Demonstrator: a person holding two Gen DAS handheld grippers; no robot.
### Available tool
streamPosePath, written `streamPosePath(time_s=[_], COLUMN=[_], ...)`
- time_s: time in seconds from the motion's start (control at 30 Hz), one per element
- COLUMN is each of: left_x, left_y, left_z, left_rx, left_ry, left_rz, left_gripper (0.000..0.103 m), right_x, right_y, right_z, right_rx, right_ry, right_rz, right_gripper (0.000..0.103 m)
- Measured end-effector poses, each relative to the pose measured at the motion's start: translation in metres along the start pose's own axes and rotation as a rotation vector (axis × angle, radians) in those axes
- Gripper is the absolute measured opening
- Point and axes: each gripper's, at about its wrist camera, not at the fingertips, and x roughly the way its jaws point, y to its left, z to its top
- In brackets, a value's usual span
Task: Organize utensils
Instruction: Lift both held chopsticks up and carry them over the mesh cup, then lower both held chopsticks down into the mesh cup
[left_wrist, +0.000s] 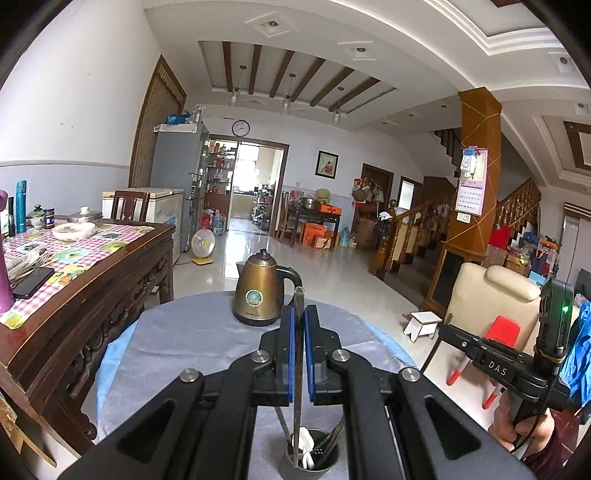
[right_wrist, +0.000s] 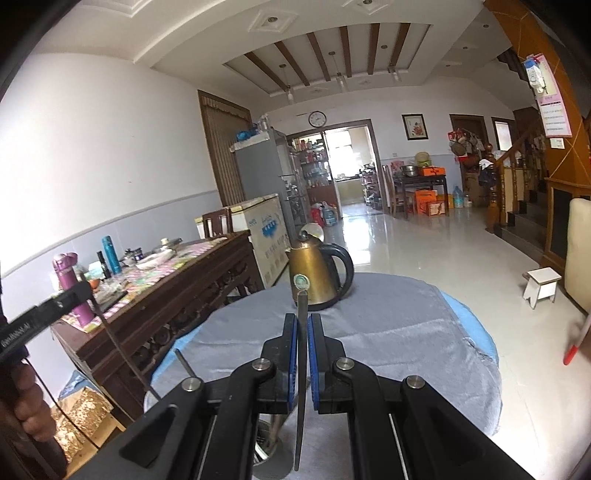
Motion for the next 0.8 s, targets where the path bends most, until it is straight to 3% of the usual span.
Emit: streamPosePath(time_s=[0.37, 0.8], left_x=[0.013, 0.037], left_y=[-0.012, -0.018], left_z=[-0.009, -0.020], left_rx=[0.010, 0.014], left_ry=[0.027, 0.091], left_rz=[-0.004, 0.017], left_gripper=[0.005, 0.005], right_x=[-0.010, 0.026], right_y=[0.012, 0.023], right_z=[0.009, -0.016], right_rx=[0.036, 0.027], right_ry=[-0.069, 0.003], right_rz=[0.077, 0.081], right_gripper=[0.007, 0.007])
